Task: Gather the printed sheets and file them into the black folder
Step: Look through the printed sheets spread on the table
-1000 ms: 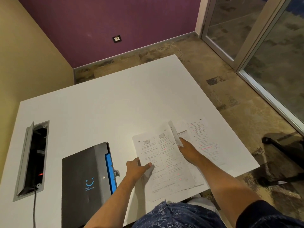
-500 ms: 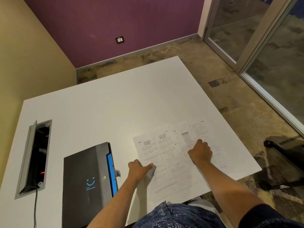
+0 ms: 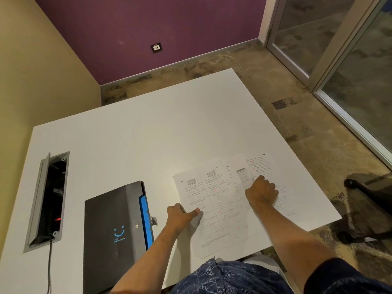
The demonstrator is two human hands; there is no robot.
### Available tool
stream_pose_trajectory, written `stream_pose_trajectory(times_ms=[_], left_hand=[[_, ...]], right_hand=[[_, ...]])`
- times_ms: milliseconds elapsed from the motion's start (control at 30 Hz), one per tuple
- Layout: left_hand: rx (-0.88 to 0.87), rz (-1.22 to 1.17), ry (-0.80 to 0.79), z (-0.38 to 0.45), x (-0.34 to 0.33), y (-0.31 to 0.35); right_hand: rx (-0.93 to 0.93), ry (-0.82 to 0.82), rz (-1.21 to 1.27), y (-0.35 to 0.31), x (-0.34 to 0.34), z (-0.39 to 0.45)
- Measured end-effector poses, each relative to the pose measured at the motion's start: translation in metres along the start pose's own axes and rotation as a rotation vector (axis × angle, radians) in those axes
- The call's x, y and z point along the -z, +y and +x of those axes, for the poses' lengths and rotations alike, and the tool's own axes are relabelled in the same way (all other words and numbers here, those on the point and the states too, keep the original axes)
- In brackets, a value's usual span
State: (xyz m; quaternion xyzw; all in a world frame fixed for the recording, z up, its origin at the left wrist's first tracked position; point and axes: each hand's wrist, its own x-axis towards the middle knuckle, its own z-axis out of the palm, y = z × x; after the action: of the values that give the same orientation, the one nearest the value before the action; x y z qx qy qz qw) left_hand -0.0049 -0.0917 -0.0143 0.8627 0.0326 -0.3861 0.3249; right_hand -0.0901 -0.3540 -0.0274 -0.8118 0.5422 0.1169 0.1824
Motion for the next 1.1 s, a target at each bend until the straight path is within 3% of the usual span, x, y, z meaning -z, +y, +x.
stream_pose_trajectory(times_ms=[267,400,667,733,833,967,1100], left_hand=[[-0.032,-0.005,-0.02,0.003,0.0,-0.004],[-0.054,-0.038,-0.016,0.002,0.001,-0.003],[-0.084,-0.197,-0.046,-0.001,0.005,0.0],[-0.088,-0.224,-0.048,0.0,0.004,-0.001],[-0.103,-0.205,-0.038,0.0,0.002,-0.001],[-0.11,-0.077,-0.03,0.002,-0.001,-0.001],[-0.083,0.074,-0.023,0.006,-0.003,0.0]], right_hand=[[0.035,-0.244,0.597,0.019,0.005,0.008],[0.092,-0.29,0.695,0.014,0.006,0.006],[0.232,-0.501,0.576,-0.015,-0.002,-0.01],[0.272,-0.457,0.511,-0.017,-0.003,-0.011],[0.298,-0.239,0.383,-0.009,0.001,-0.007],[0.16,0.053,0.123,0.022,0.011,0.012],[0.092,-0.09,-0.018,0.049,0.012,0.025]])
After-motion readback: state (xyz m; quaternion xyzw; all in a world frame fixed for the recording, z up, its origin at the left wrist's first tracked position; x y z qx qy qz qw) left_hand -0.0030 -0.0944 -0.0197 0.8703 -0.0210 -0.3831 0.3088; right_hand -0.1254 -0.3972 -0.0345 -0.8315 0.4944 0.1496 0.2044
